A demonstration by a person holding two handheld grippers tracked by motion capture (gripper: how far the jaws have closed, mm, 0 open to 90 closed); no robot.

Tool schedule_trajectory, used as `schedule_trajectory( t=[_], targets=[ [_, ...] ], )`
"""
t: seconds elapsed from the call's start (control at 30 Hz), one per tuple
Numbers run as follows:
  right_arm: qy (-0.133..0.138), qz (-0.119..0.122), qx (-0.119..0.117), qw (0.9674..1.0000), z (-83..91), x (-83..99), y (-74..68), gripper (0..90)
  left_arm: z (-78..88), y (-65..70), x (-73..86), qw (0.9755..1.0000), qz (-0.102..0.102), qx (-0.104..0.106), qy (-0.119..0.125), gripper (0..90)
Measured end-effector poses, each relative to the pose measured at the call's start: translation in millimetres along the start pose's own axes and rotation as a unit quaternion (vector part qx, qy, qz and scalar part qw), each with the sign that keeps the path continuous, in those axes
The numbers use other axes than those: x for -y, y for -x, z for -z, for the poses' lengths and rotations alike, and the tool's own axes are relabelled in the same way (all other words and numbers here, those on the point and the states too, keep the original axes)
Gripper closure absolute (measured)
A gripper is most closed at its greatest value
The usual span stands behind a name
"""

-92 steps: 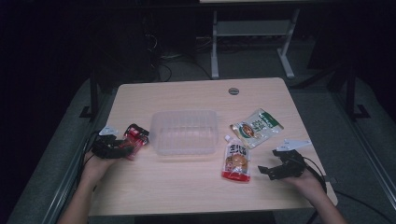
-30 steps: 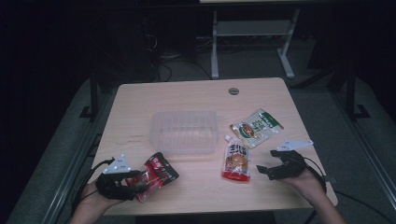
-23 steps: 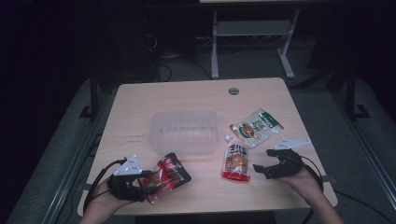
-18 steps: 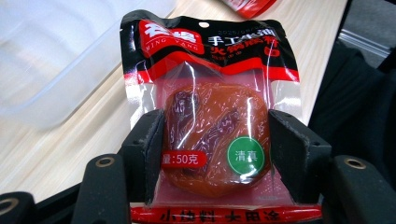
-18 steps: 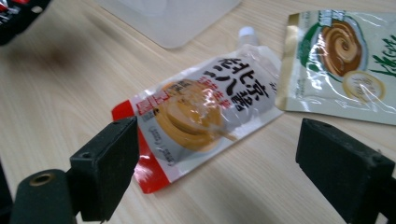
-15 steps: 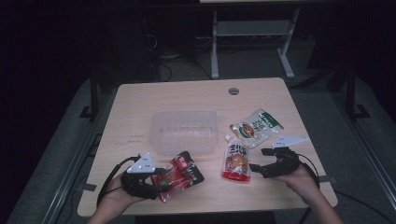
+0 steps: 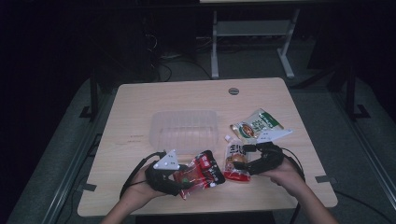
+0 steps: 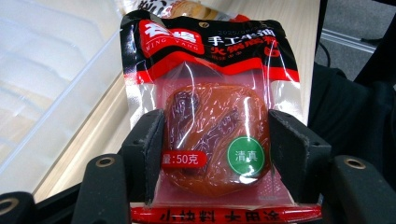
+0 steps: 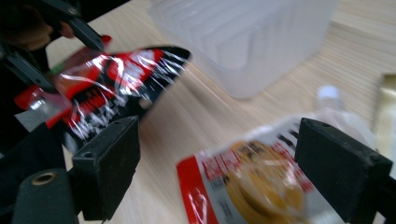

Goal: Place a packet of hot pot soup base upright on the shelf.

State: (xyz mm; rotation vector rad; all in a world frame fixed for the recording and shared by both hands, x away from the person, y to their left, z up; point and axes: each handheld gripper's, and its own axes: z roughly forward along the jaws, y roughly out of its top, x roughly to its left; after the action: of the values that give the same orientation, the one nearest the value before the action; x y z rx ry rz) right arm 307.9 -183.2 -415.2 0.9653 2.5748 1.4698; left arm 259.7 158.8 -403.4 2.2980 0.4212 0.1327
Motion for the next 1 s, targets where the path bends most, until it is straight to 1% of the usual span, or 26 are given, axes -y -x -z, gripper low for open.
schedule_trajectory(
  t=[0.07, 0.1, 0.13, 0.2, 0.23, 0.27, 0.3, 0.33, 0.37, 0.43, 0.5, 0.53, 0.6, 0.67, 0.7, 0.77, 0.87, 0.93, 1.0],
  targets=[
    [0.003, 0.003, -0.013, 0.9999, -6.2, -5.2, -2.6, 14.8, 0.0, 0.6, 0.5, 1.0000, 0.000, -0.001, 0.000, 39.0],
    [0.003, 0.003, -0.013, 0.9999, -6.2, -5.2, -2.6, 14.8, 0.2, 1.1, 1.5, 1.0000, 0.000, -0.003, 0.002, 39.0],
    [0.006, 0.003, -0.030, 0.9995, -13.4, -11.2, -6.0, 16.2, 2.1, 1.7, 3.0, 1.0000, 0.002, -0.004, 0.006, 39.0],
    [0.007, 0.006, -0.034, 0.9994, -16.1, -13.2, -7.1, 16.4, 3.3, 1.7, 3.8, 1.0000, 0.001, -0.005, 0.008, 39.0],
    [0.008, 0.005, -0.049, 0.9987, -23.3, -17.9, -10.1, 17.5, 6.1, 2.6, 4.8, 0.9999, 0.001, -0.007, 0.012, 39.0],
    [0.006, 0.007, -0.054, 0.9985, -26.8, -20.0, -12.0, 17.8, 7.3, 2.9, 5.5, 0.9999, 0.001, -0.008, 0.014, 39.0],
    [0.006, 0.007, -0.054, 0.9985, -26.8, -20.0, -12.0, 17.8, 7.3, 2.9, 5.5, 0.9999, 0.001, -0.008, 0.014, 39.0],
    [0.003, 0.013, -0.065, 0.9978, -34.8, -24.4, -16.3, 18.2, 9.4, 3.8, 7.0, 0.9998, 0.003, -0.008, 0.017, 39.1],
    [0.003, 0.013, -0.065, 0.9978, -34.8, -24.4, -16.3, 18.2, 9.4, 3.8, 7.0, 0.9998, 0.003, -0.008, 0.017, 39.0],
    [-0.002, 0.013, -0.080, 0.9967, -43.0, -27.6, -20.8, 18.3, 13.5, 4.2, 9.5, 0.9998, 0.001, -0.010, 0.017, 39.0],
    [-0.005, 0.015, -0.082, 0.9965, -45.2, -27.4, -21.9, 18.2, 14.9, 4.5, 10.3, 0.9998, 0.002, -0.009, 0.018, 39.0],
    [-0.013, 0.015, -0.090, 0.9957, -48.3, -24.4, -23.6, 18.2, 17.3, 4.5, 11.5, 0.9998, 0.001, -0.011, 0.019, 39.0],
    [-0.014, 0.011, -0.094, 0.9955, -48.8, -23.3, -24.2, 18.2, 17.9, 4.4, 11.9, 0.9997, -0.001, -0.013, 0.020, 39.0],
    [-0.019, 0.006, -0.107, 0.9941, -52.1, -20.0, -25.2, 18.3, 18.4, 4.5, 12.2, 0.9997, 0.000, -0.013, 0.022, 39.0],
    [-0.019, 0.006, -0.107, 0.9941, -52.1, -20.0, -25.2, 18.3, 18.4, 4.5, 12.2, 0.9997, 0.000, -0.013, 0.022, 39.0],
    [-0.020, 0.001, -0.117, 0.9929, -54.1, -19.1, -27.6, 19.1, 17.9, 5.8, 11.2, 0.9996, -0.003, -0.011, 0.025, 39.0],
    [-0.024, 0.002, -0.125, 0.9919, -56.8, -17.3, -29.4, 19.7, 16.7, 7.6, 9.3, 0.9996, -0.005, -0.009, 0.026, 39.1],
    [-0.023, -0.006, -0.134, 0.9907, -58.6, -15.0, -28.9, 20.1, 15.0, 8.6, 8.5, 0.9996, -0.009, -0.008, 0.026, 39.1],
    [-0.024, -0.010, -0.138, 0.9902, -59.4, -14.1, -28.5, 20.2, 14.3, 8.9, 8.2, 0.9997, -0.010, -0.007, 0.023, 39.1]
  ],
)
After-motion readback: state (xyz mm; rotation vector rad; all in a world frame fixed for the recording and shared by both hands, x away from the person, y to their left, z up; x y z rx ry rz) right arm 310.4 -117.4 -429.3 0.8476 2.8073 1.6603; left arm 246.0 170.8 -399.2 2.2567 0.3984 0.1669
